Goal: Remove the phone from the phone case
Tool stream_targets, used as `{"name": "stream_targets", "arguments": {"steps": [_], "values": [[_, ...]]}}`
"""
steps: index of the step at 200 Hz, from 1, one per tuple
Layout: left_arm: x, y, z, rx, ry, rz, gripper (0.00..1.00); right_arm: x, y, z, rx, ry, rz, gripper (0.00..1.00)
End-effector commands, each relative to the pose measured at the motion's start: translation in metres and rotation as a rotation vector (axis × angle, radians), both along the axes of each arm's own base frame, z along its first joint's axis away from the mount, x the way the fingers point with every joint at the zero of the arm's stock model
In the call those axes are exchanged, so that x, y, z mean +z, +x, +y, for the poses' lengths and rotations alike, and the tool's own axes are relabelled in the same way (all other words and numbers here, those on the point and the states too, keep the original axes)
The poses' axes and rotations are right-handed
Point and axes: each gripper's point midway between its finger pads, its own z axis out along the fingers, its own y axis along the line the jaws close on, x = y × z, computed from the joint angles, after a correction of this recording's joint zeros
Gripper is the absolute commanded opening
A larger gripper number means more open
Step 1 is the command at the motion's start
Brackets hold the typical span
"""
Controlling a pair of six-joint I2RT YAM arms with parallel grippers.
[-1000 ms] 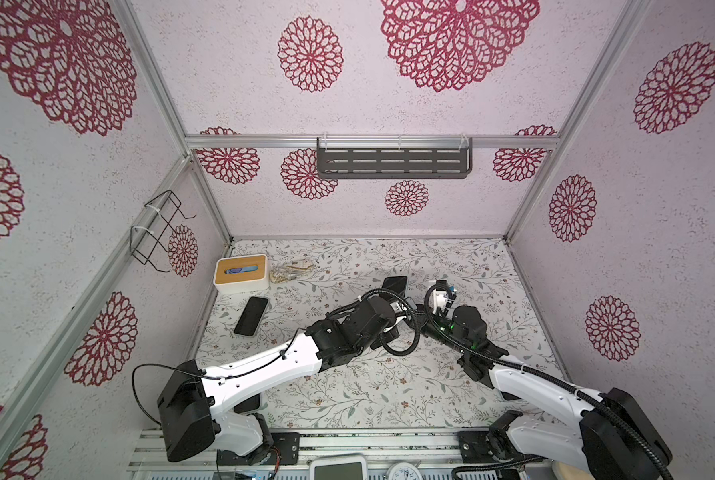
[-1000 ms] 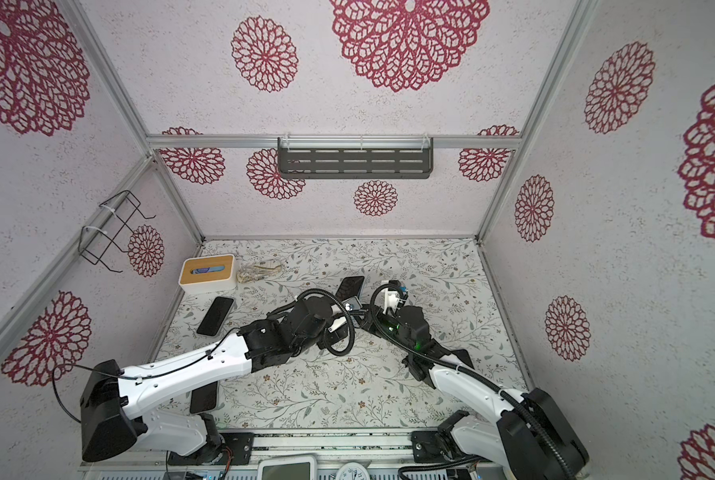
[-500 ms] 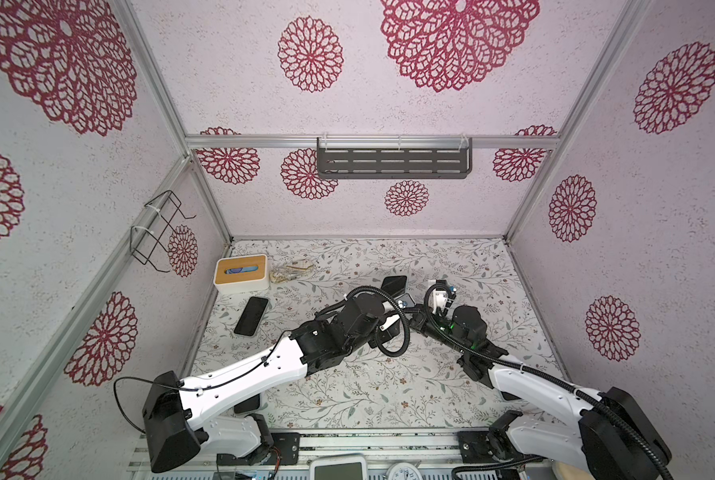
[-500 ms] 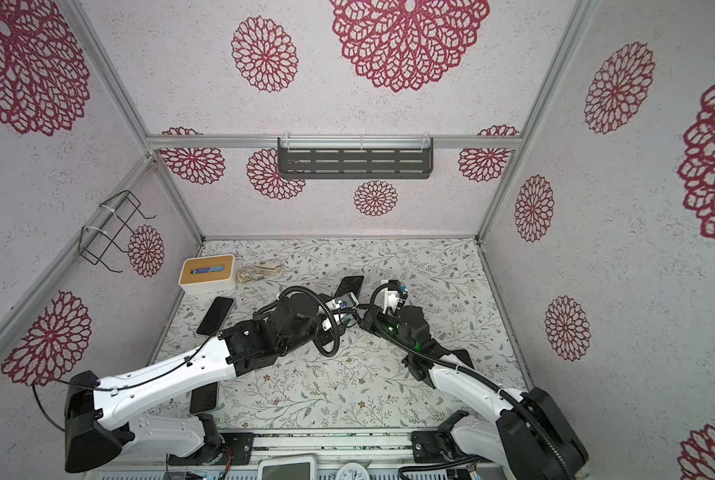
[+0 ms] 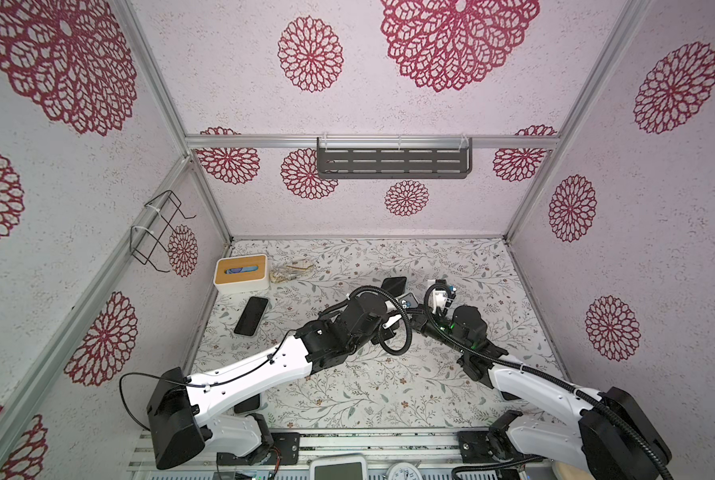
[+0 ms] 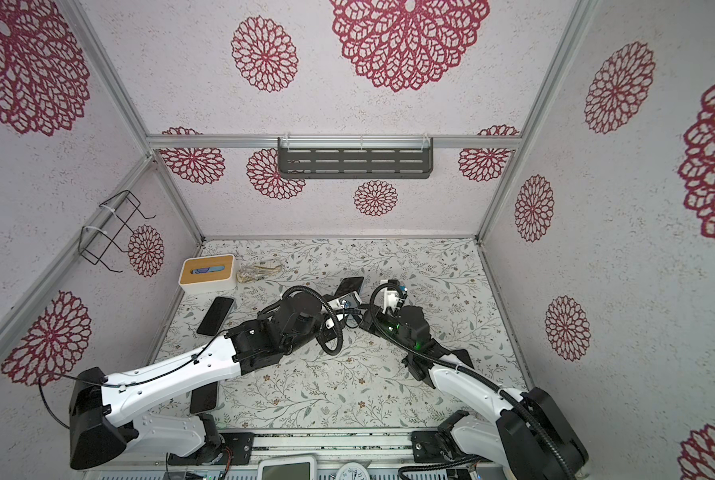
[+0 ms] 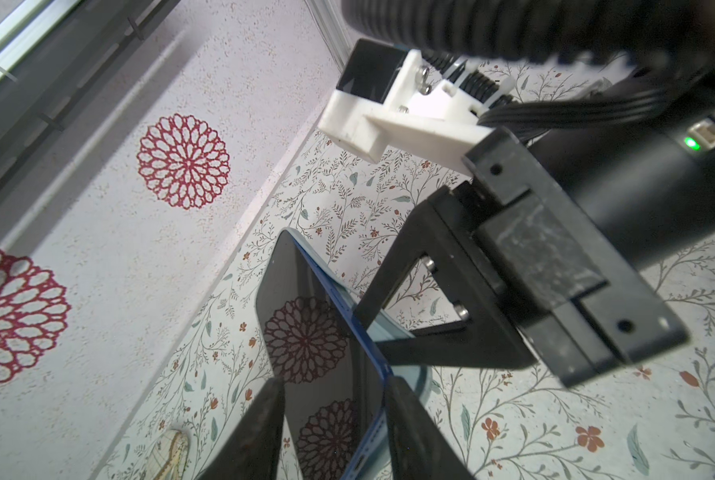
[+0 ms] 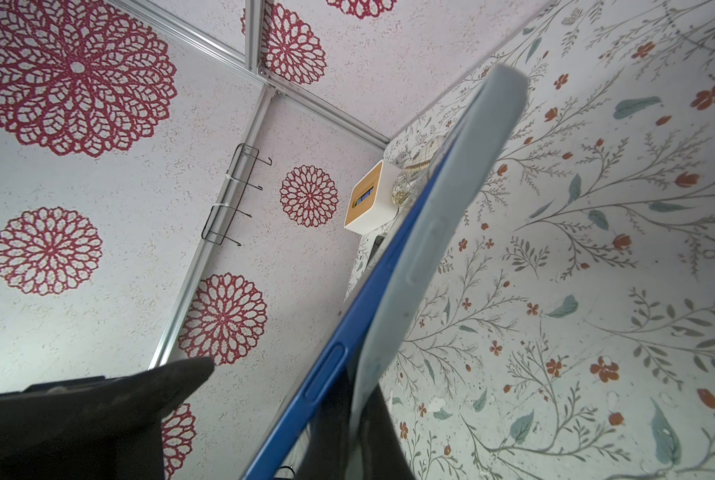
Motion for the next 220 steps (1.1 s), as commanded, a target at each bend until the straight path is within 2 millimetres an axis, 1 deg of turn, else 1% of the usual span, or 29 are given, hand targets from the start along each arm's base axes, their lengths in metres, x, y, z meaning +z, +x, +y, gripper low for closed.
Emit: {"name": "stream_targets", "arguments": {"steps": [1,26,55,82,106,125,148,169,179,193,207,220], "values": [[-0.009,0.006,-0.006,-0.015,0.024,-0.016,0.4,0.037,-0.003,0.004,0.021,0.089,-0.098,0.0],[-0.018,0.007,-0.009,-0.024,0.038,-0.001,0.38,0.037,-0.004,0.004,0.022,0.091,-0.1,0.0],[-0.021,0.007,-0.01,-0.028,0.032,0.005,0.38,0.038,-0.005,0.004,0.024,0.093,-0.101,0.0],[-0.024,0.012,-0.009,-0.011,0.051,-0.011,0.37,0.04,-0.005,0.003,0.024,0.098,-0.104,0.0],[-0.022,0.016,-0.009,-0.004,0.06,-0.029,0.33,0.04,-0.005,0.004,0.026,0.099,-0.103,0.0],[-0.025,0.016,-0.011,-0.014,0.072,-0.031,0.28,0.042,-0.006,0.004,0.031,0.106,-0.106,0.0],[-0.03,0.014,-0.013,-0.036,0.081,-0.019,0.2,0.043,-0.007,0.004,0.033,0.109,-0.107,0.0],[-0.034,0.01,-0.015,-0.05,0.07,0.004,0.1,0.042,-0.007,0.003,0.032,0.106,-0.103,0.0],[-0.036,0.011,-0.015,-0.041,0.064,0.012,0.0,0.041,-0.007,0.003,0.028,0.103,-0.101,0.0],[-0.034,0.01,-0.015,-0.023,0.039,0.031,0.0,0.036,-0.006,0.002,0.021,0.091,-0.082,0.0],[-0.032,0.005,-0.016,-0.029,-0.002,0.051,0.0,0.034,-0.006,0.002,0.021,0.091,-0.076,0.0],[-0.03,0.003,-0.012,-0.021,-0.034,0.053,0.0,0.033,-0.006,0.003,0.022,0.095,-0.072,0.0]]}}
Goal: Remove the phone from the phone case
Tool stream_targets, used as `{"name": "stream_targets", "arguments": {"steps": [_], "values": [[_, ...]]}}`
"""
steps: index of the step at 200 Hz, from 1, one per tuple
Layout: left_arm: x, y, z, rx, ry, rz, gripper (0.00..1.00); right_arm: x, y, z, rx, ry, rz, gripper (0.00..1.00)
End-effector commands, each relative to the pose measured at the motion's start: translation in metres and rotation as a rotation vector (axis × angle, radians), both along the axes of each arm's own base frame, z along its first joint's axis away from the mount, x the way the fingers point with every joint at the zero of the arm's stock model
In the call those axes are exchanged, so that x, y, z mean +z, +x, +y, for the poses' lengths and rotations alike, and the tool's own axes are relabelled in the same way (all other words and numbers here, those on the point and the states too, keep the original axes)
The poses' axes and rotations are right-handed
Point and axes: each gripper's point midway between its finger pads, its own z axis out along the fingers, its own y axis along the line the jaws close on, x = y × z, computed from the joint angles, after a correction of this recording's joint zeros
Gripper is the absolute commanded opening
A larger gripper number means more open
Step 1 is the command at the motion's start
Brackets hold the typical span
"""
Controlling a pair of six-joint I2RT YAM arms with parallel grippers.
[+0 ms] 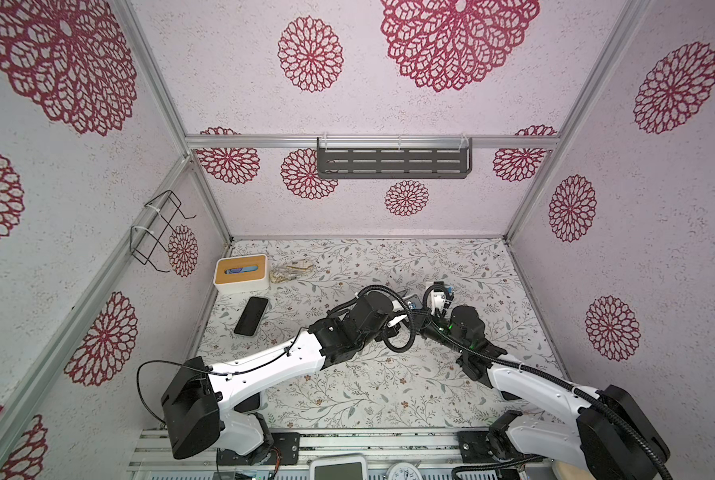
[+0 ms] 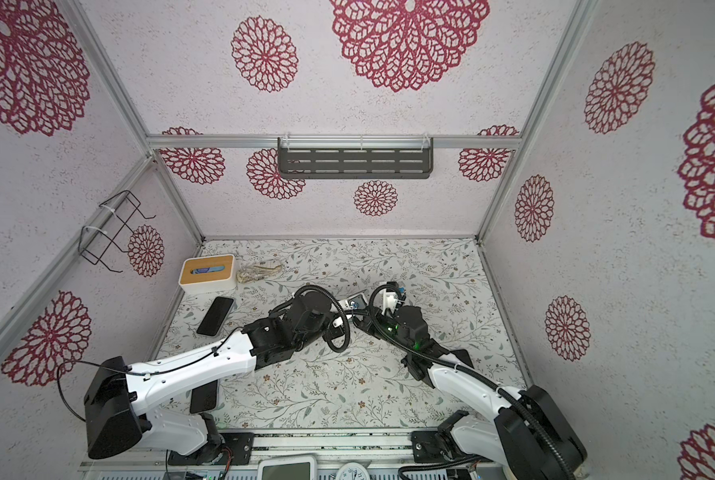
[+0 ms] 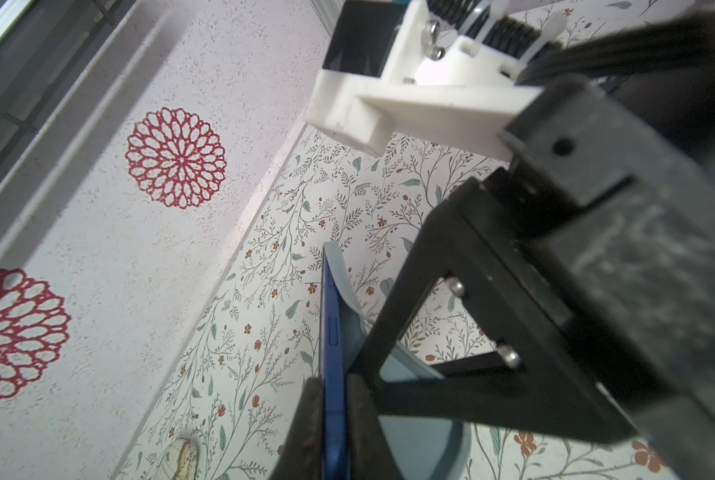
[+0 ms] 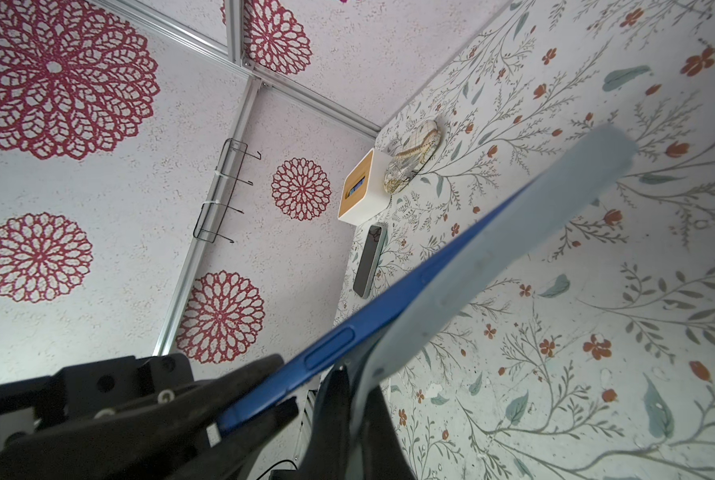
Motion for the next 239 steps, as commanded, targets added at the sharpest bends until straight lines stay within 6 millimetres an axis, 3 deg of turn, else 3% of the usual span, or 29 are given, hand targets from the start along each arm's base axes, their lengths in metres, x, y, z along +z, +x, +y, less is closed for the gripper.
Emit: {"name": "stream_targets", "arguments": {"steps": [1,41,102,128,153,184,239], "values": [[-0.003,-0.011,-0.001,-0.013,-0.076,0.053,0.0,0.044,-0.003,0.0,0.004,0.104,-0.126,0.0],[-0.005,-0.01,0.03,0.093,-0.078,0.026,0.0,0.033,0.0,0.001,-0.006,0.095,-0.084,0.0],[0.027,-0.02,0.122,0.303,-0.087,-0.068,0.0,-0.048,0.014,-0.004,-0.087,-0.06,0.109,0.0],[0.039,-0.029,0.156,0.367,-0.075,-0.098,0.0,-0.069,0.017,0.001,-0.076,-0.086,0.151,0.0],[0.011,-0.03,0.182,0.394,0.063,-0.1,0.0,-0.076,0.019,0.005,-0.066,-0.086,0.158,0.0],[-0.032,-0.024,0.213,0.414,0.163,0.017,0.0,-0.08,0.019,0.015,-0.023,-0.049,0.171,0.0],[-0.066,-0.003,0.213,0.324,0.3,-0.02,0.0,-0.08,0.021,0.024,0.017,-0.039,0.168,0.0]]}}
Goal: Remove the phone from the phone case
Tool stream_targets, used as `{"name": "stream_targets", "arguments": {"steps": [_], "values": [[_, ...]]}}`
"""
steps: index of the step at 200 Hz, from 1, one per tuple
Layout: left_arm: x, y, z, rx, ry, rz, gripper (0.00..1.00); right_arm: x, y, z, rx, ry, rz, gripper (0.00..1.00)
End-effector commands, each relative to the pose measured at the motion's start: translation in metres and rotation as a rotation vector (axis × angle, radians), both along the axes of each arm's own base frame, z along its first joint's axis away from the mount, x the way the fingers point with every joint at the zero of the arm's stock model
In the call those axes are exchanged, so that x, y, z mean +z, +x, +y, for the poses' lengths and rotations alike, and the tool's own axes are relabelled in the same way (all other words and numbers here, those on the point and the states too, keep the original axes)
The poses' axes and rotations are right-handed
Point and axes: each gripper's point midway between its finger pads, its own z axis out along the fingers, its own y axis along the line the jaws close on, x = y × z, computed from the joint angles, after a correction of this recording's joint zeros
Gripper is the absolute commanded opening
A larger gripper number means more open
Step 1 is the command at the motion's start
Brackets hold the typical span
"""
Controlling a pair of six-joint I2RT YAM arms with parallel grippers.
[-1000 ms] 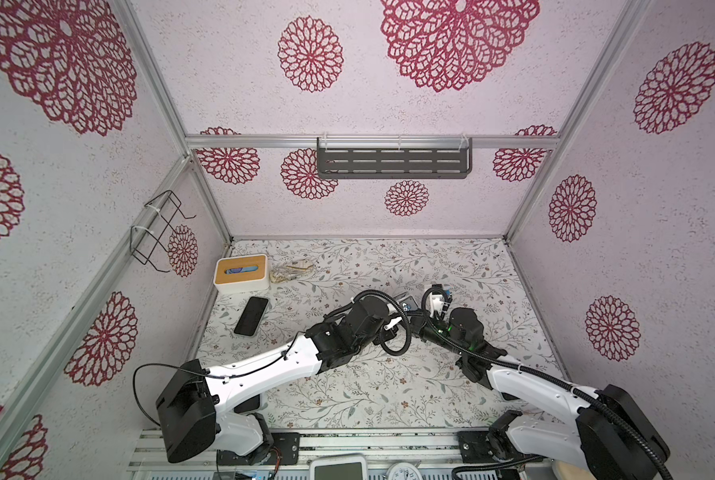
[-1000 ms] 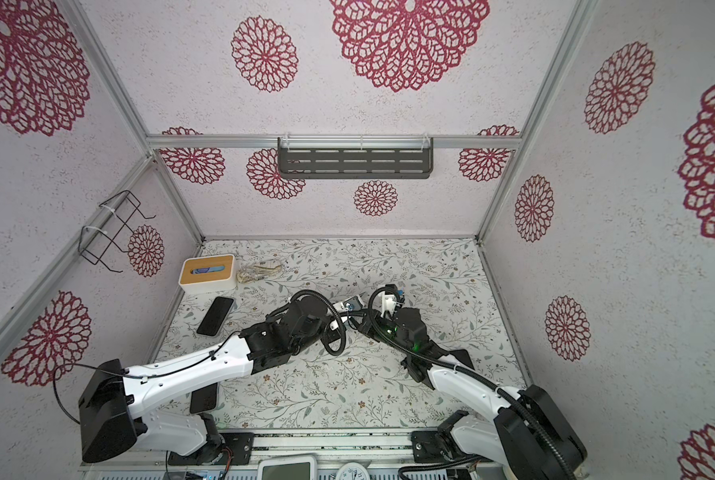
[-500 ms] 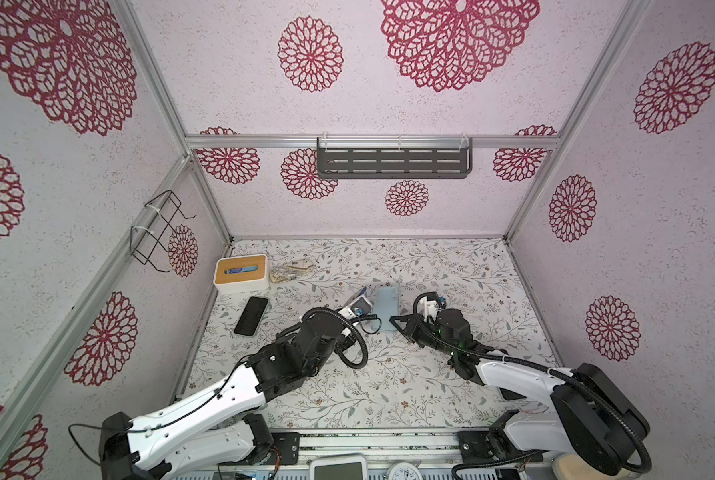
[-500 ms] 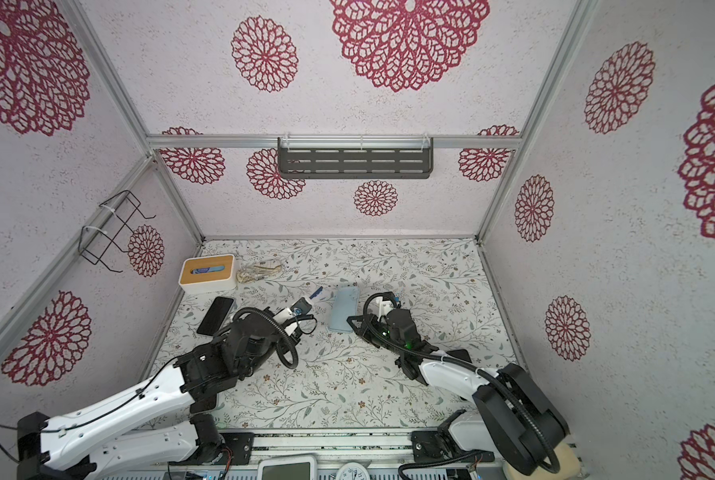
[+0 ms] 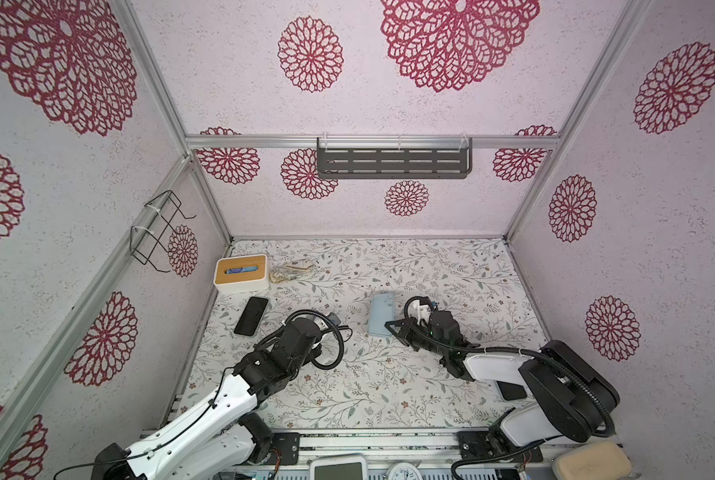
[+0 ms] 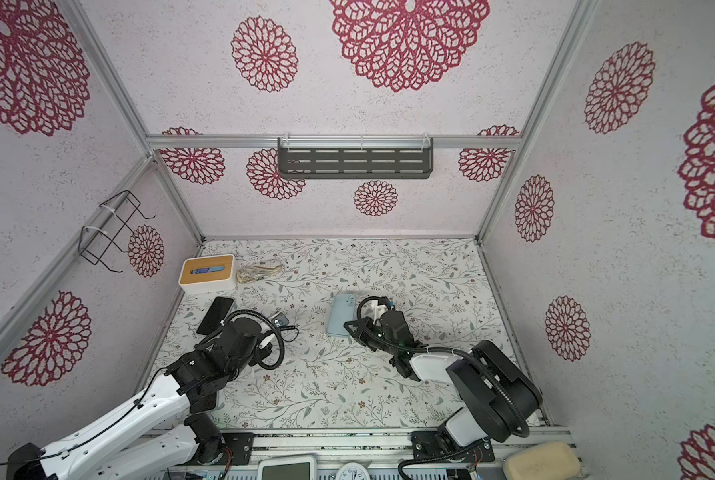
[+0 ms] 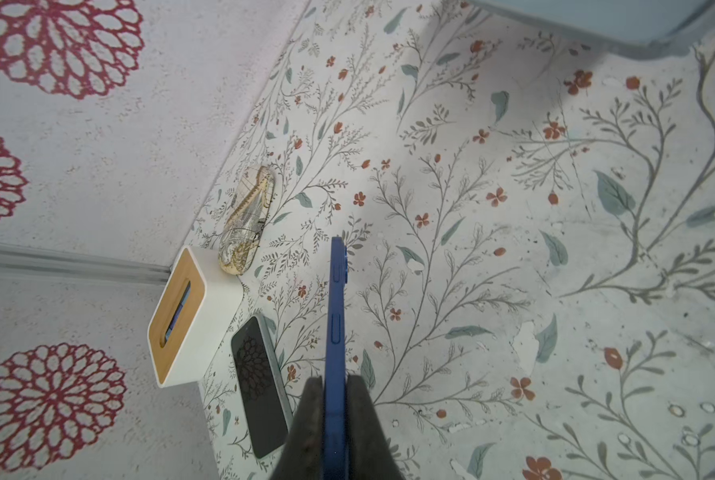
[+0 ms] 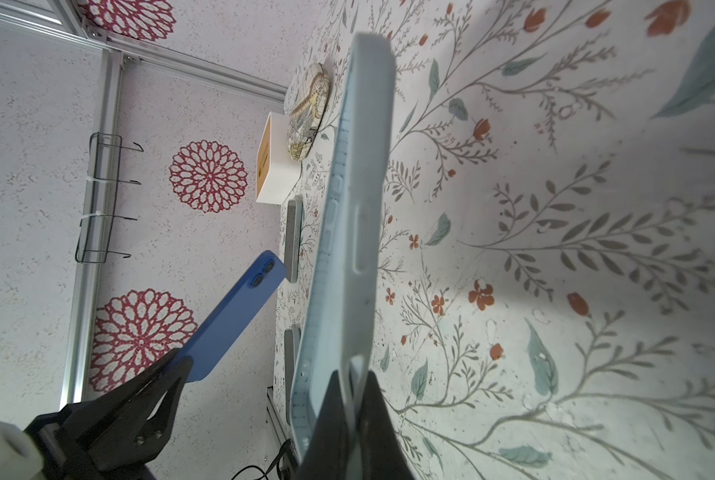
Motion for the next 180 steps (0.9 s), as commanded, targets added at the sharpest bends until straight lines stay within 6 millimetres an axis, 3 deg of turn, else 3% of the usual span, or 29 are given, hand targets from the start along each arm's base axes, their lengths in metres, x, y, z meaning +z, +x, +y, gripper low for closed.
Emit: {"name": "stream_targets", "arguments": {"steps": [1,67,115,139,167,180], "values": [[0.009,0.02,-0.014,-0.075,0.014,-0.074,0.0,0.027,0.007,0.011,0.027,0.072,-0.066,0.0],[-0.029,0.064,-0.033,-0.167,0.167,-0.08,0.0,0.016,0.006,0.013,0.038,0.079,-0.047,0.0],[-0.053,0.071,-0.04,-0.203,0.219,-0.04,0.0,0.008,0.01,0.016,0.041,0.07,-0.034,0.0],[-0.062,0.065,-0.042,-0.214,0.204,0.002,0.1,0.005,0.013,0.018,0.045,0.07,-0.026,0.0],[-0.072,0.051,-0.047,-0.238,0.214,0.027,0.3,0.001,0.016,0.02,0.049,0.069,-0.02,0.0],[-0.076,0.048,-0.045,-0.231,0.217,0.035,0.33,0.001,0.018,0.021,0.049,0.072,-0.02,0.0]]}}
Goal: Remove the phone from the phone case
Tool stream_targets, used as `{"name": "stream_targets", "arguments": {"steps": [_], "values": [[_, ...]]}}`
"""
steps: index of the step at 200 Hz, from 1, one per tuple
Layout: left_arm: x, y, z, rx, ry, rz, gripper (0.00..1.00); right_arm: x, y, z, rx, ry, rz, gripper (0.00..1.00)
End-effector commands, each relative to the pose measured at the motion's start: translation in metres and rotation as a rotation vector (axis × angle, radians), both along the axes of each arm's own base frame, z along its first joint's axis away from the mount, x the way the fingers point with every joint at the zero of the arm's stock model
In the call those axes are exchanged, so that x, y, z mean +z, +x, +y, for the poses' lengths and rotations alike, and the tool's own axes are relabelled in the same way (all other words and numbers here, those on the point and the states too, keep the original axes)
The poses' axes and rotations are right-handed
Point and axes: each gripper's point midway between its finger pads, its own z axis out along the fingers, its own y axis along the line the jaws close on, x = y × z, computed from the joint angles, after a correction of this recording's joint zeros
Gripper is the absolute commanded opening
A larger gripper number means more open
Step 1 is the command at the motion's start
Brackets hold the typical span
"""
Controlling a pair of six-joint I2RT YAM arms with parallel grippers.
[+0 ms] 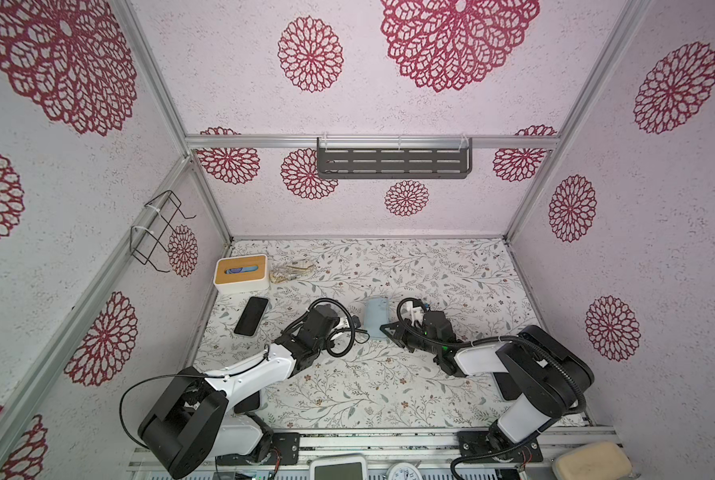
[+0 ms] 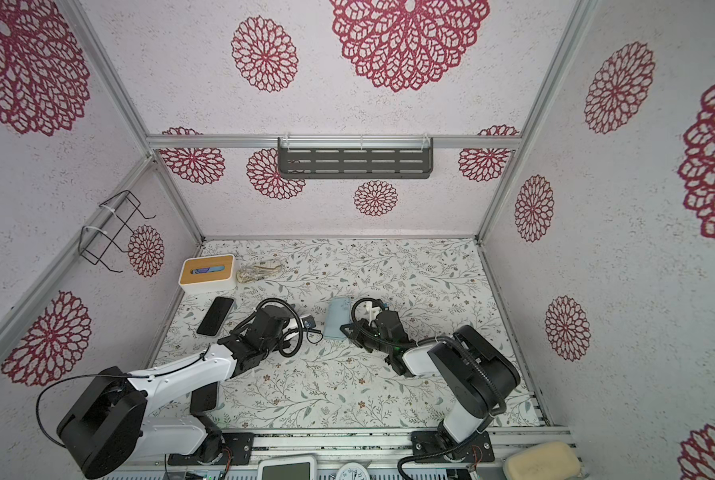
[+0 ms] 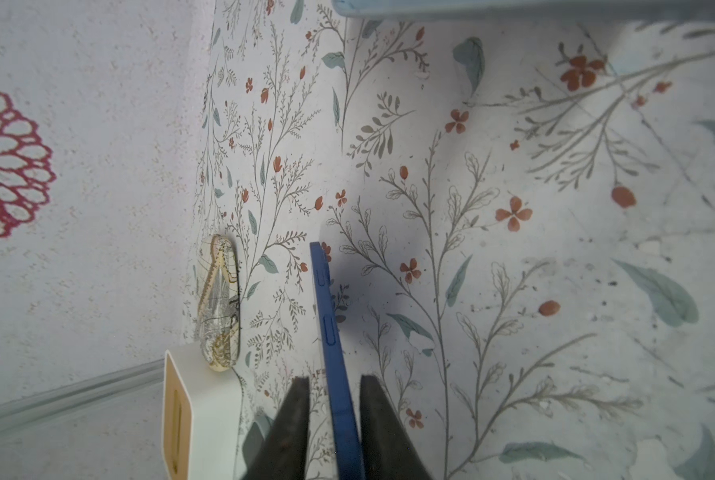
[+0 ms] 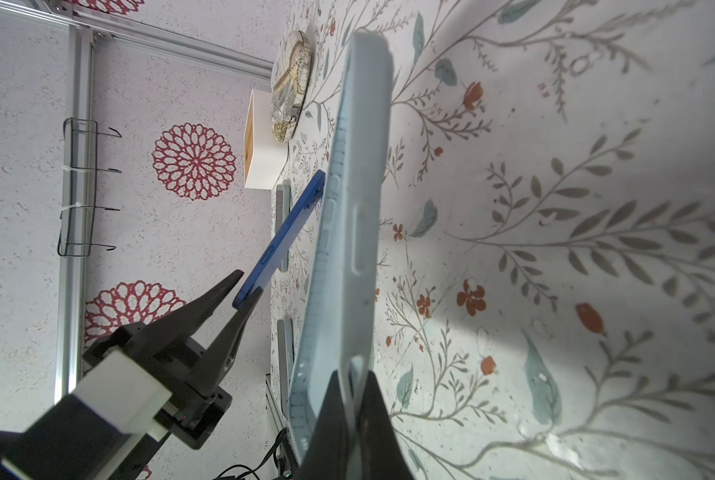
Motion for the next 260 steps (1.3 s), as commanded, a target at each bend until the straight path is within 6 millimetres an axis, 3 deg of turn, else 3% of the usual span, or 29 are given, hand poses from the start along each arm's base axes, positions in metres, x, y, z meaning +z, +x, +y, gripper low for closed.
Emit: {"name": "stream_targets", "arguments": {"steps": [1,40,73,92,111,133,151,168,205,260], "values": [[-0.009,-0.01,-0.004,-0.015,-0.006,0.024,0.32,0.027,0.013,0.008,0.004,0.067,-0.069,0.0],[-0.009,-0.017,-0.005,-0.016,0.001,0.042,0.4,0.026,0.016,0.011,0.013,0.063,-0.066,0.0],[0.002,-0.016,-0.002,0.012,-0.024,0.01,0.56,0.02,0.021,0.016,0.024,0.031,-0.057,0.0],[0.037,-0.006,0.004,0.121,-0.157,-0.062,0.66,0.014,0.026,0.021,0.036,-0.002,-0.063,0.0],[0.087,0.0,0.016,0.256,-0.349,-0.141,0.77,0.006,0.033,0.029,0.048,-0.076,-0.076,0.0],[0.147,0.003,0.045,0.464,-0.646,-0.186,0.91,-0.006,0.041,0.042,0.067,-0.162,-0.096,0.0],[0.171,0.0,0.07,0.649,-0.847,-0.14,0.97,-0.018,0.049,0.052,0.081,-0.243,-0.107,0.0],[0.169,-0.005,0.087,0.813,-0.942,-0.054,1.0,-0.029,0.053,0.066,0.117,-0.307,-0.113,0.0],[0.143,-0.021,0.127,1.134,-0.982,0.044,0.97,-0.052,0.056,0.085,0.17,-0.39,-0.096,0.0],[0.129,-0.033,0.17,1.338,-1.097,0.07,0.97,-0.072,0.046,0.11,0.219,-0.417,-0.077,0.0]]}}
